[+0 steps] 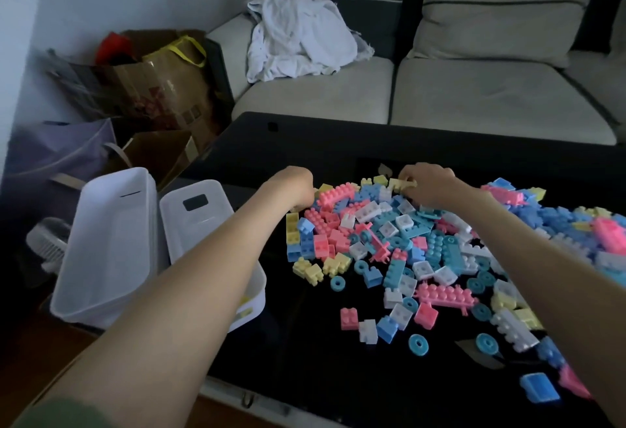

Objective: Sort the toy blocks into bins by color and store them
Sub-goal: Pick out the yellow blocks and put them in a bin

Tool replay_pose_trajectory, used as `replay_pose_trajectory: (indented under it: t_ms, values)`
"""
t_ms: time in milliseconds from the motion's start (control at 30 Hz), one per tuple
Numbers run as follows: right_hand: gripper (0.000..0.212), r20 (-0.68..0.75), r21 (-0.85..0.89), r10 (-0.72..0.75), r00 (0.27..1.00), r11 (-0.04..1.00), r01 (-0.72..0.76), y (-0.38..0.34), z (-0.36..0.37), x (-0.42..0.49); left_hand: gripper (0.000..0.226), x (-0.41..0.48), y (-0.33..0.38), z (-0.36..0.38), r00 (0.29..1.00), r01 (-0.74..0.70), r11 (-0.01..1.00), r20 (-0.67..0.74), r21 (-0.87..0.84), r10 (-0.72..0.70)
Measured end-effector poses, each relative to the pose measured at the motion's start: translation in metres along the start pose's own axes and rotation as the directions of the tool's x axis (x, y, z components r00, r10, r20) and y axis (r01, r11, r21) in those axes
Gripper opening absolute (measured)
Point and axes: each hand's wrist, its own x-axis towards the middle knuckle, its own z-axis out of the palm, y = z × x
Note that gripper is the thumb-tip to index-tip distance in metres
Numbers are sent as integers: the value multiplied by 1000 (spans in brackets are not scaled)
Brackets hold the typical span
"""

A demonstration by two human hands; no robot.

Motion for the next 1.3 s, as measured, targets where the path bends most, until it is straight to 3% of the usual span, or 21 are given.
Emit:
replay_pose_trajectory:
  t_ms: [200, 400, 500, 600, 733, 800, 867, 933, 1000, 1167, 1233, 1300]
  values:
    - [25, -195, 257, -13, 981, 964, 64, -30, -24, -32, 24, -34, -7, -22, 989, 45, 996, -138, -73, -55]
    - [18, -202, 626, -249, 947, 711, 320, -153, -46, -104, 22, -84, -60, -40, 968, 83, 993, -231, -83, -100]
    - [22, -162, 724, -325, 932, 602, 336, -206, -31, -136, 20, -102, -91, -42, 961, 155, 986, -225, -54, -163]
    - [33, -59, 670, -423, 904, 655, 350, -230, -10, -137, 22, -112, -110, -36, 960, 198, 980, -194, -26, -199]
    - [18, -240, 644, -243, 940, 684, 341, -221, 0, -107, 25, -120, -123, -19, 974, 154, 985, -157, -75, -164]
    - [17, -177, 492, -195, 965, 831, 258, -207, 10, -87, 29, -120, -122, -13, 981, 106, 992, -153, -68, -116]
    - [35, -13, 216, -168, 986, 962, 167, -199, 22, -73, 35, -118, -118, -11, 987, 98, 993, -125, -58, -105]
    - [45, 57, 15, -178, 982, 984, 177, -199, 29, -66, 43, -115, -116, -10, 991, 106, 993, -76, -49, -110]
    - [40, 61, -67, -225, 972, 971, 229, -203, 32, -62, 49, -115, -115, -6, 998, 57, 997, -26, -56, -59]
    - [19, 65, -77, -216, 974, 972, 221, -205, 32, -61, 55, -112, -118, 3, 998, -8, 984, -62, -177, -3]
    - [21, 56, -11, -217, 975, 976, 218, -204, 32, -61, 57, -111, -117, 4, 996, -22, 976, -92, -218, 2]
    - [23, -38, 113, -206, 978, 971, 209, -204, 29, -63, 55, -111, -116, 6, 991, -50, 961, -130, -270, 15]
